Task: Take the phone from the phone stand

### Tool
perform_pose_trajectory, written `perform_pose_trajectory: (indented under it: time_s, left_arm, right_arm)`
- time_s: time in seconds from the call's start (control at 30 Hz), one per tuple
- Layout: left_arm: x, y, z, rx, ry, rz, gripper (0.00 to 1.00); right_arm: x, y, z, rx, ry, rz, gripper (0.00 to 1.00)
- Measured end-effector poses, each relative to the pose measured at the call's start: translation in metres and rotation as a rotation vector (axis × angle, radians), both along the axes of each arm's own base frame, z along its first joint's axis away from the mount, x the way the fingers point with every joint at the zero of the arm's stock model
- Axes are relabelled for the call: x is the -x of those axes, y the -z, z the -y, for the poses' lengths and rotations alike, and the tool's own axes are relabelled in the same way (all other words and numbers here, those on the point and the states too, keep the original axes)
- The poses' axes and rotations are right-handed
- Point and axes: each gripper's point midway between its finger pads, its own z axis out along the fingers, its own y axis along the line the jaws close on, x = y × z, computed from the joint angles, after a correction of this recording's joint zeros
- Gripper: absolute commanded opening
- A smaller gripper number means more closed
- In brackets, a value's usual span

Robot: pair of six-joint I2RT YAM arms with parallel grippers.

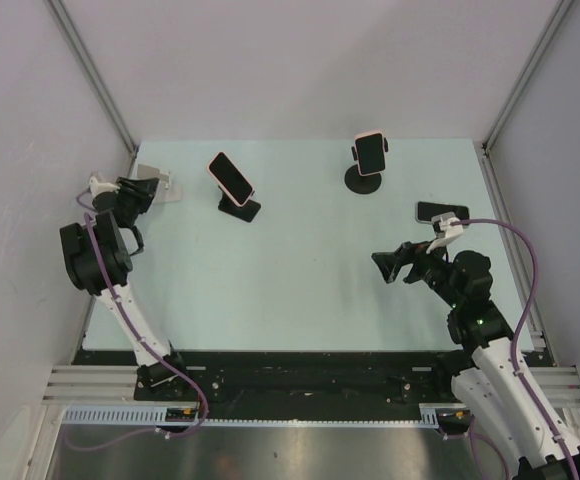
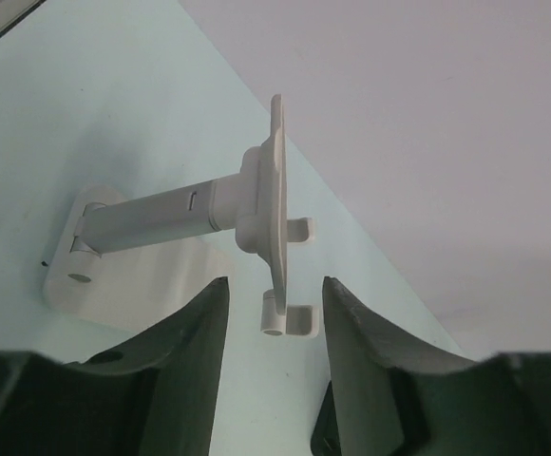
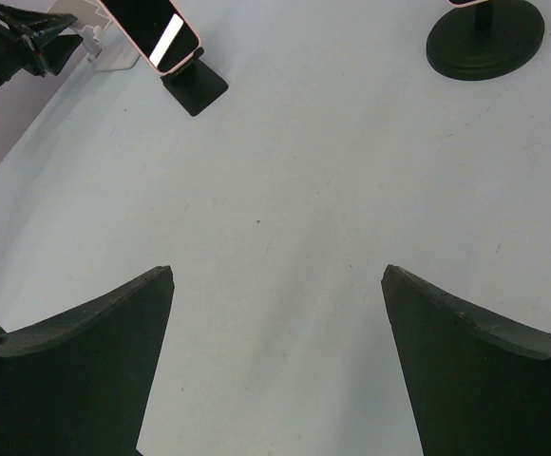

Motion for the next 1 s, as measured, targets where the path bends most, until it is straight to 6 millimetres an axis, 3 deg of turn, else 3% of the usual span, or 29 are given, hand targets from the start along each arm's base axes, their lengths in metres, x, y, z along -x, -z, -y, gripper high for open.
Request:
perform_pose_trajectory:
  time_s: [0.1, 0.13, 0.37, 0.73, 1.0]
  left_arm:
    - [0.0, -0.001, -0.001, 0.008, -0.002, 0.003, 0.66]
    - [0.001, -0.001, -0.001, 0.012, -0.004, 0.003, 0.76]
    - [0.016, -0.001, 0.003, 0.038, -0.008, -0.013, 0.94]
    - [0.064, -0.008, 0.031, 0.064, -0.028, -0.044, 1.0]
    - [0.069, -0.038, 0.083, 0.062, 0.022, 0.004, 0.98]
  right_arm:
    - [0.001, -0.003, -0.001, -0.003, -0.004, 0.01, 0.98]
    - [0.002, -0.003, -0.001, -0.003, -0.005, 0.013, 0.98]
    - [0.004, -0.007, -0.002, -0.007, -0.01, 0.029, 0.98]
    - [0.009, -0.016, -0.001, -0.017, -0.011, 0.062, 0.98]
    - [0.013, -0.024, 0.0, -0.024, -0.011, 0.091, 0.98]
